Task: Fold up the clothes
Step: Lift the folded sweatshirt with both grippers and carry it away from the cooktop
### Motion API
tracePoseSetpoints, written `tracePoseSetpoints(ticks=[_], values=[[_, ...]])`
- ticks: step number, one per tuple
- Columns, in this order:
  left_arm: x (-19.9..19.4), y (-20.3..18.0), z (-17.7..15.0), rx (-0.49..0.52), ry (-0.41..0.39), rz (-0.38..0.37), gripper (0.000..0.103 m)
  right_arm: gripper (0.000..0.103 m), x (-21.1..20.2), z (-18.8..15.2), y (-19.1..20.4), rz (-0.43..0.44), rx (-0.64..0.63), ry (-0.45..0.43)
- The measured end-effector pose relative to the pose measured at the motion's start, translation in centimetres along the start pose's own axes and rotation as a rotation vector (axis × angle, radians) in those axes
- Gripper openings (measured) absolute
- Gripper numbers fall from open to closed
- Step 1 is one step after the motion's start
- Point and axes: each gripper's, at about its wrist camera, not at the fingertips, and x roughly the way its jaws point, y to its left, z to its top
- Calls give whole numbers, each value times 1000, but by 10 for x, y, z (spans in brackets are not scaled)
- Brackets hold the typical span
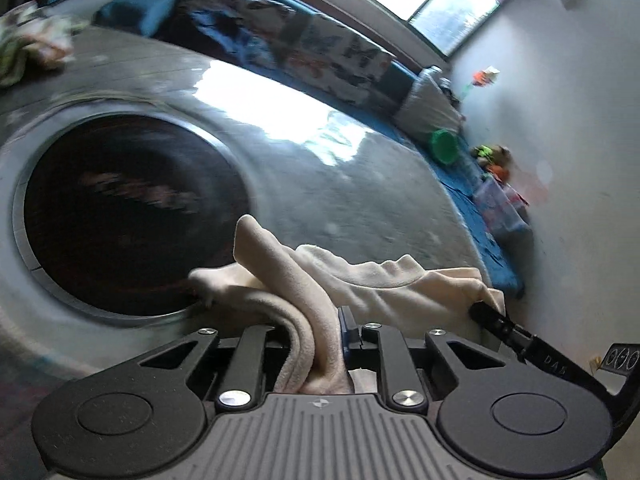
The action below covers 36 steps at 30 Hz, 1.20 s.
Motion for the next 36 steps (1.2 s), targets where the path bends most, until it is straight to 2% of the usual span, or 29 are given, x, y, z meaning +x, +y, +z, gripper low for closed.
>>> tracePoseSetpoints(ticks=[10,19,29,35,36], values=[[56,-82,17,125,32,-57,18,11,-44,35,-53,-151,-9,-76],[106,-130,12,192,64,-79,18,11,-50,52,-102,-295,1,-93],[137,-134,-8,246,149,2,21,11,-32,31,-144,-390,29,-11],[136,-122,-11,247,165,45,37,17,-26,26,-155,-422,29,11],[135,-120,-11,249,161,54,43,17,-25,24,-156,-432,23,14]])
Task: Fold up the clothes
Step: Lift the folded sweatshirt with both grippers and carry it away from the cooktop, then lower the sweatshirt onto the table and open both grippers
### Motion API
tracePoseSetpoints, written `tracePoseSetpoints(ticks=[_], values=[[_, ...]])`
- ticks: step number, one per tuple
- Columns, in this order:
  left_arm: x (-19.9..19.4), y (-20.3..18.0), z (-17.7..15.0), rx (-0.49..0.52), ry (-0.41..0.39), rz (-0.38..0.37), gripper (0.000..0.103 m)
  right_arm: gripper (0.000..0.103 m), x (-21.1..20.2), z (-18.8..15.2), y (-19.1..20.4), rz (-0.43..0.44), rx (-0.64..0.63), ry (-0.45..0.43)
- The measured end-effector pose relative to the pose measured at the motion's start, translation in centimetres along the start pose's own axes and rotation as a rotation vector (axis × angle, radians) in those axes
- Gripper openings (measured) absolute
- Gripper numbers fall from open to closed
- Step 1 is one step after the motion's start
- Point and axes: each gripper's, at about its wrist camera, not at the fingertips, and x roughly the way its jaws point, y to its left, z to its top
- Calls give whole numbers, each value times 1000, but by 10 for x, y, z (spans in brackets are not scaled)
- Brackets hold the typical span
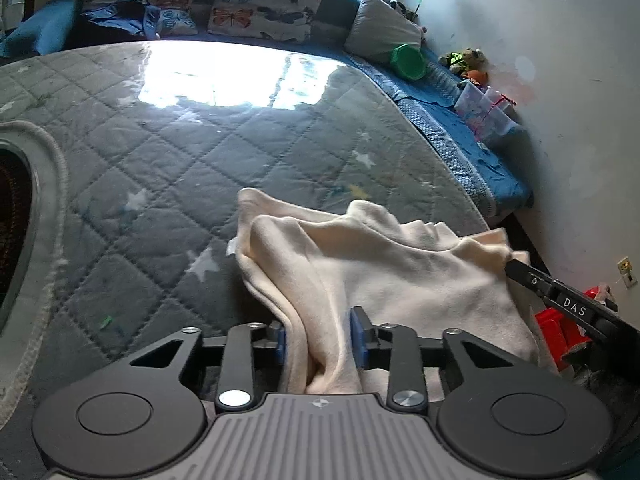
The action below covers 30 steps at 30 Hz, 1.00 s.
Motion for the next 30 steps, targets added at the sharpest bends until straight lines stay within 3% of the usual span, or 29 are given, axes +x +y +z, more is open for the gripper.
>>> tracePoseSetpoints(ticks=[2,5,8,12,16,21,30], values=[[-3,4,0,1,-8,22,48,20,1,-2,-1,-18,-11,0],[-7,7,0,-2,-17,48,52,37,1,-3,-1,-35,-18,-5],[-6,9,5,-6,-27,75,55,40,-1,-5,2,-38,-32,-13],[0,12,8,1,-25,120,58,51,-4,-9,11,-23,-70,-10],[-4,11,3,16,-35,126,60,57,-10,-17,22,3,-111,-6],[-10,3,-5,55,-49,127,71,73,-22,-31,40,52,-171,5],[-21,-11,-23,111,-72,132,84,86,-36,-52,59,74,-221,12]])
